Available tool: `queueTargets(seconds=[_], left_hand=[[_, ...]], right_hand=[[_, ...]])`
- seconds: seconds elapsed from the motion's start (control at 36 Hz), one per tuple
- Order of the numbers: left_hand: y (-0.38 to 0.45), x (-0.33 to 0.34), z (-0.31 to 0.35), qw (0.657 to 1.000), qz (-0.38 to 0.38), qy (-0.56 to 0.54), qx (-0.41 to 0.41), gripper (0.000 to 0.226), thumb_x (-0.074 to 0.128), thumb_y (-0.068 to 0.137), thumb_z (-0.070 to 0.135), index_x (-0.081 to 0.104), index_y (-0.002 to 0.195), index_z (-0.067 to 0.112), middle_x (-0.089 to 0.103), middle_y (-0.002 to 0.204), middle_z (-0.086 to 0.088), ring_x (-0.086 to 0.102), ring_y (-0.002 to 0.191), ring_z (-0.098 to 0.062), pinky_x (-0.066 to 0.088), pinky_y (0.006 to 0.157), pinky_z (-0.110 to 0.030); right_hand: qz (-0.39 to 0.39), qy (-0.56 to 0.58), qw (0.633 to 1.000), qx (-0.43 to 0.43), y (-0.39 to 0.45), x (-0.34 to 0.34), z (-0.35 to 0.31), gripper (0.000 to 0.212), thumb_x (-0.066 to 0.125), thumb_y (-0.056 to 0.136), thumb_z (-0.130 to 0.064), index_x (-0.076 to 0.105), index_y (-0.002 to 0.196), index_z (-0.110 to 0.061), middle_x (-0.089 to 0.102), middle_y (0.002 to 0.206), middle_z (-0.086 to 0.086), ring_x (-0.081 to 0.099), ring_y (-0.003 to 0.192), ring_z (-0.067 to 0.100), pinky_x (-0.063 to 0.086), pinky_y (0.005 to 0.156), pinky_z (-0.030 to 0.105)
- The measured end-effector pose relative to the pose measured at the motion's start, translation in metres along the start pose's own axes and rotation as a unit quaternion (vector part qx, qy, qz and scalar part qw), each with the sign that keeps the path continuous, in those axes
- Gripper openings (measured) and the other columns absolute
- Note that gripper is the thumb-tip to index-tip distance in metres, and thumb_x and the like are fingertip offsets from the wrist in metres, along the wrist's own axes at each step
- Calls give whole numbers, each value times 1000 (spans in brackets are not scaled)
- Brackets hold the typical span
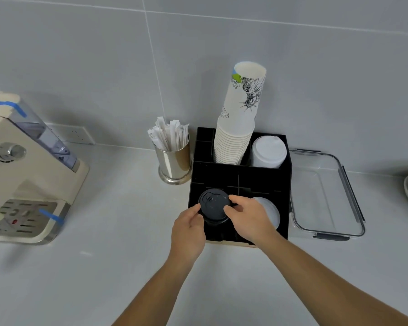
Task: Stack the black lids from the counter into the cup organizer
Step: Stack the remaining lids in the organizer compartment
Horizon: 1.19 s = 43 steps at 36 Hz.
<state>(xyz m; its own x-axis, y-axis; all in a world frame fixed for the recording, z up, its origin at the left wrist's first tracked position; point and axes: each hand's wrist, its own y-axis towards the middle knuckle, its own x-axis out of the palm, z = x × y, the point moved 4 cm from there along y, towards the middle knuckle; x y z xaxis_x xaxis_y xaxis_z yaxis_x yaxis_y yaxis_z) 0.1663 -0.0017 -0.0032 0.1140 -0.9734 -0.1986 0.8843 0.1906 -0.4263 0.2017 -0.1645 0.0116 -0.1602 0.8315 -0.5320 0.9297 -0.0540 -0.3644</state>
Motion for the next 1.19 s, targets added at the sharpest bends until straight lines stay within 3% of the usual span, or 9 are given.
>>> queueTargets(seconds=[0.11,0.31,0.53,0.64,0.72,0.86,1.0,1.08,1.19], left_hand=[[2,1,-1,1000,-13,4,7,40,41,99,12,54,137,18,55,137,2,51,126,-13,38,112,-35],[3,3,-3,1000,-15,14,14,40,41,100,13,53,138,19,54,138,4,49,127,-13,37,113,-35],[4,4,-3,997,-36,48,45,42,38,98,10,60,130,29,64,115,20,58,108,0,41,95,-15],[2,4,-2,996,-39,60,44,43,38,98,10,58,131,30,63,115,22,57,110,2,41,96,-14],[2,3,-2,997,-40,60,32,43,38,99,11,55,136,25,61,130,9,54,121,-9,41,109,-30],[-1,3,1,998,-42,50,24,43,39,99,10,55,136,22,60,133,7,53,124,-11,40,111,-31],[-3,2,3,998,-43,47,11,43,39,99,11,53,138,22,58,136,6,51,124,-10,38,110,-28],[-3,2,4,998,-46,52,3,43,40,99,13,53,138,22,59,135,5,53,124,-12,40,111,-32],[-1,-2,4,997,-49,53,-16,43,42,97,15,53,138,23,59,136,3,54,124,-15,42,109,-36]], right_hand=[[14,-21,1000,-6,1,1,2,40,58,92,-32,60,129,-21,70,108,-1,61,84,7,44,72,16],[15,-10,1000,1,1,-2,1,35,59,91,-30,63,125,-22,62,65,-9,58,57,4,42,54,15],[0,-14,1000,16,1,-6,-1,28,60,91,-28,68,115,-17,71,102,6,65,94,17,51,71,18],[-17,-31,999,20,3,-5,-3,37,59,91,-32,63,126,-19,71,89,-10,66,84,10,43,60,11],[-20,-40,999,29,5,-7,-4,46,58,92,-37,56,135,-20,65,91,-13,58,68,-3,39,53,7],[-1,-57,998,15,1,-6,-5,42,56,93,-35,59,131,-17,54,80,-22,53,66,-6,35,56,6],[20,-33,999,15,-3,-7,-3,31,56,92,-27,64,105,0,69,96,21,65,83,32,54,74,41],[12,-29,999,10,-5,-7,-2,28,57,91,-28,65,104,-5,70,95,19,67,76,29,55,65,33],[5,-20,1000,19,-5,-9,-1,33,57,90,-30,61,108,-2,69,95,19,64,88,33,53,80,45]])
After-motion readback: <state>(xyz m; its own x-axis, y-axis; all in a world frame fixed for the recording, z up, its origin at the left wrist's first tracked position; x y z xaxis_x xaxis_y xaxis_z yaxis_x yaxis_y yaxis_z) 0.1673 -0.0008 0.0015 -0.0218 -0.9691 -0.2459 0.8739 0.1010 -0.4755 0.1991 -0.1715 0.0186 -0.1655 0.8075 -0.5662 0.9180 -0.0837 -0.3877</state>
